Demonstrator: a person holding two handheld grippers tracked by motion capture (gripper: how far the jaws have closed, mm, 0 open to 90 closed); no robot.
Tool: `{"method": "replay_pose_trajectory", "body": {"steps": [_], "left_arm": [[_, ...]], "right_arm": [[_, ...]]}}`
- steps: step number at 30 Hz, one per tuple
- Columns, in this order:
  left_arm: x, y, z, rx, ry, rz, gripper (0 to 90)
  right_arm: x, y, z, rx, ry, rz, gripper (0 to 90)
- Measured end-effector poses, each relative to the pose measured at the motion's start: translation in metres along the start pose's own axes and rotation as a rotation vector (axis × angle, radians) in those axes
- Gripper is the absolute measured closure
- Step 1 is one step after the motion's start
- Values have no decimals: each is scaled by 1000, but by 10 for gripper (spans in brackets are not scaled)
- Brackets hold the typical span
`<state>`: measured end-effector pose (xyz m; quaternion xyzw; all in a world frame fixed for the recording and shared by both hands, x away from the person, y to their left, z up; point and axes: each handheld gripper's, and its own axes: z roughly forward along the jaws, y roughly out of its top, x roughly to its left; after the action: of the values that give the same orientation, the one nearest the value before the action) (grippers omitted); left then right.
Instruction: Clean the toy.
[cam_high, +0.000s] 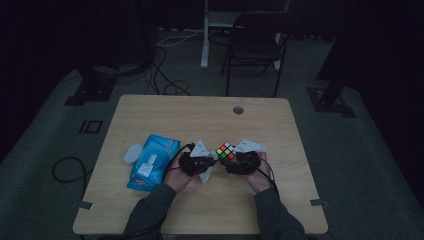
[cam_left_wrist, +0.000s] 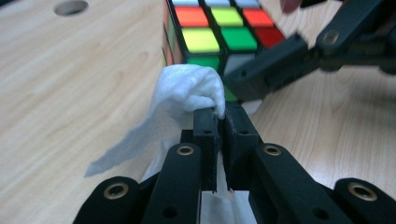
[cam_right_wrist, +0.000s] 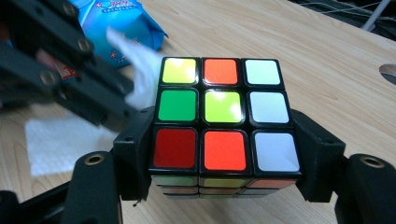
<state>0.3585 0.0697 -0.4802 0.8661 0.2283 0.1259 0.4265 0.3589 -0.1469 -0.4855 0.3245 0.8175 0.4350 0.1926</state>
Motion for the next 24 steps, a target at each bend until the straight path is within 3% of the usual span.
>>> {"method": "replay_pose_trajectory", "body": {"steps": [5, 15, 24], "left_arm": [[-1, 1, -1, -3, -2, 7, 859], [-9, -5, 17, 38, -22, 16, 858], [-19, -4, 25, 44, -51, 36, 858]], "right_arm": [[0, 0, 1, 2, 2, 0, 340], [-1, 0, 0, -5, -14, 21, 340], [-3, 0, -1, -12, -20, 52, 340]]}}
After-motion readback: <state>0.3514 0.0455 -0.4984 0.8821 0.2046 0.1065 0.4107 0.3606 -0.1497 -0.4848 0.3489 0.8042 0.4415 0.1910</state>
